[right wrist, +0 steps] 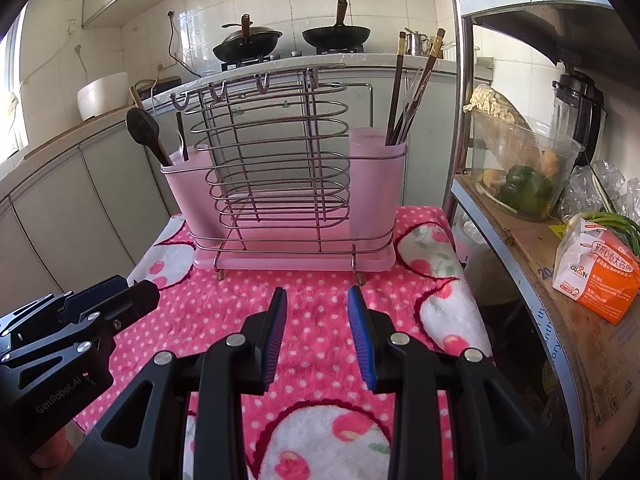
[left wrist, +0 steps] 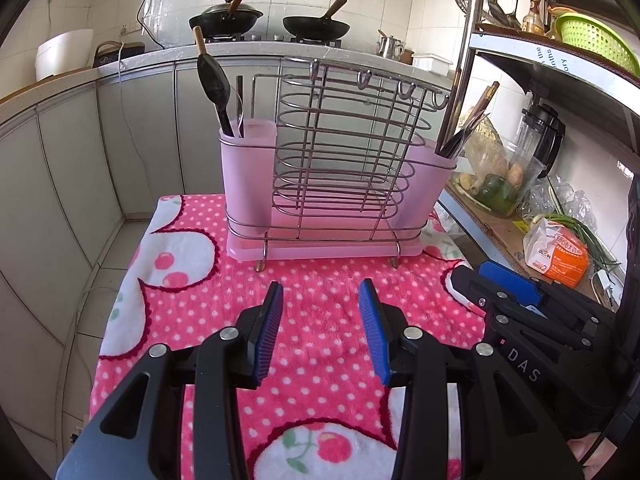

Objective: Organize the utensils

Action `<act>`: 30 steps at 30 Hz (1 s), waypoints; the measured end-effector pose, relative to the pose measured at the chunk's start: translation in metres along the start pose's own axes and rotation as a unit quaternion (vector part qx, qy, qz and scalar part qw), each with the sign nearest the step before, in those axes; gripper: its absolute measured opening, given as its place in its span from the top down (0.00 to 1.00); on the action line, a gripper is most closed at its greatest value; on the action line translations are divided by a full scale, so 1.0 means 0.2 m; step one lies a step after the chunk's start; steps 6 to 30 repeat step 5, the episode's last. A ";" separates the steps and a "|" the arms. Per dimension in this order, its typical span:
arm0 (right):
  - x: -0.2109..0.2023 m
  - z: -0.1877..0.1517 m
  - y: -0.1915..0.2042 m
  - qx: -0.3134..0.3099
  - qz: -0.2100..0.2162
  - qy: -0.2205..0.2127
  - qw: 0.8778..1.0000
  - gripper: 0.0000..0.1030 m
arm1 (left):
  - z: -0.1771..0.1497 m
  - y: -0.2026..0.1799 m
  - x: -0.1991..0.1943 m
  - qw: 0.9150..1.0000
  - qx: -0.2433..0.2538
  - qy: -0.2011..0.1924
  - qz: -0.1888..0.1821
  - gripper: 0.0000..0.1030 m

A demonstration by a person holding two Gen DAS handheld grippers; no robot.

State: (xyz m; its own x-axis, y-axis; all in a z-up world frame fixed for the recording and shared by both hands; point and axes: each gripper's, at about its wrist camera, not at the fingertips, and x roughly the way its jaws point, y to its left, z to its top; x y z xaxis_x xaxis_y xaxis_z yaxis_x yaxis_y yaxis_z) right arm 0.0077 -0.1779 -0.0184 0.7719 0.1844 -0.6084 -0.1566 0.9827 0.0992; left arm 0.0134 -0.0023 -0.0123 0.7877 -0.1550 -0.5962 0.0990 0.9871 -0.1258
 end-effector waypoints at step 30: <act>0.00 0.00 0.00 0.000 -0.001 0.001 1.000 0.69 | 0.00 0.01 0.00 1.000 -0.005 -0.001 0.004 0.61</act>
